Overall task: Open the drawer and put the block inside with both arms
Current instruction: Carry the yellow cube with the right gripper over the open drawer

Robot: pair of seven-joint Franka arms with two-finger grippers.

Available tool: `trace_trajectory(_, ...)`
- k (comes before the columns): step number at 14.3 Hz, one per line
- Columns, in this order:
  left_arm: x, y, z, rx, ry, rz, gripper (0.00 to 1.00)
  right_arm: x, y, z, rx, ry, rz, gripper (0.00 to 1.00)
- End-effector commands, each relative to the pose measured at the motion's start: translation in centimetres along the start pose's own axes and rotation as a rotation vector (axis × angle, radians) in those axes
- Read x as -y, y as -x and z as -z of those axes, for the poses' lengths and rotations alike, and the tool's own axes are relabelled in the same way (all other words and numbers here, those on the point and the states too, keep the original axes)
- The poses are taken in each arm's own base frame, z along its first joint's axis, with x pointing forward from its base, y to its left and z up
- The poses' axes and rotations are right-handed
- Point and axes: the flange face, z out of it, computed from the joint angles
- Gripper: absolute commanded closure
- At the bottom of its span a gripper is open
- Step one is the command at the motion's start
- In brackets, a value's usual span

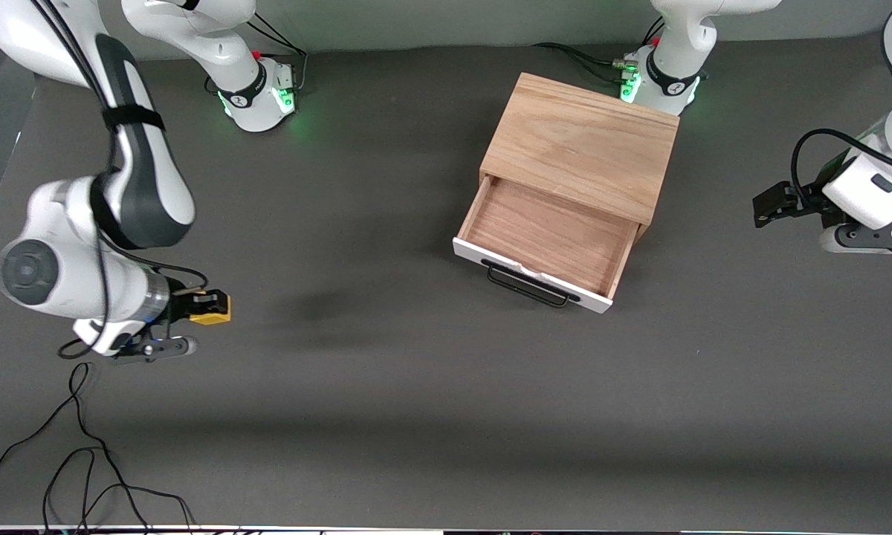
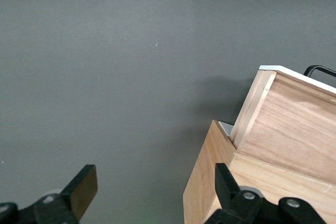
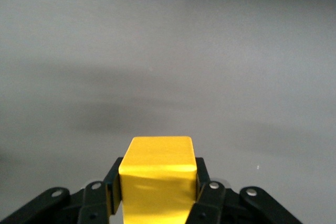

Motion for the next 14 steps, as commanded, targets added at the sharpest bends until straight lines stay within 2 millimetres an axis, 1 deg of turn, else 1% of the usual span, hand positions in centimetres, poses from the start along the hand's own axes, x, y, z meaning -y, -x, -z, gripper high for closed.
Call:
trace_trajectory(1,0.0,0.0,0.6,0.005,0.004,-0.016,0.0,1.8,0.0,4.5,0.017,-0.044,-0.054,1.0)
trace_trajectory(2,0.0,0.0,0.6,0.003,0.004,-0.016,0.0,3.1,0.2,6.0,0.017,-0.066,-0.069,1.0)
trace_trajectory(3,0.1,0.0,0.6,0.005,0.004,-0.015,0.0,5.0,0.5,7.6,0.009,-0.076,-0.071,1.0)
trace_trajectory(4,0.1,0.1,0.5,0.008,0.004,-0.016,0.0,6.4,0.9,9.2,0.006,-0.075,-0.081,1.0)
trace_trajectory(5,0.1,0.3,0.4,0.021,0.004,-0.018,0.0,8.3,1.4,10.3,0.006,-0.077,-0.097,1.0)
trace_trajectory(6,0.1,0.4,0.4,0.032,0.004,-0.038,0.0,10.4,1.9,11.7,-0.001,-0.08,-0.12,1.0)
trace_trajectory(7,0.2,0.5,0.5,0.034,0.003,-0.059,0.0,13.0,2.6,12.2,0.005,-0.086,-0.145,1.0)
trace_trajectory(9,0.6,0.5,0.5,0.031,0.004,-0.056,0.0,19.0,4.0,12.2,0.01,-0.076,-0.208,1.0)
trace_trajectory(10,0.6,0.5,0.5,0.031,0.004,-0.056,0.0,22.6,4.7,12.3,-0.002,-0.075,-0.241,1.0)
trace_trajectory(12,0.5,0.3,0.3,0.032,0.004,-0.058,0.0,29.4,5.6,10.7,-0.005,-0.064,-0.285,1.0)
trace_trajectory(14,0.3,0.3,0.3,0.032,0.003,-0.061,0.0,34.6,6.2,8.4,-0.015,-0.064,-0.33,1.0)
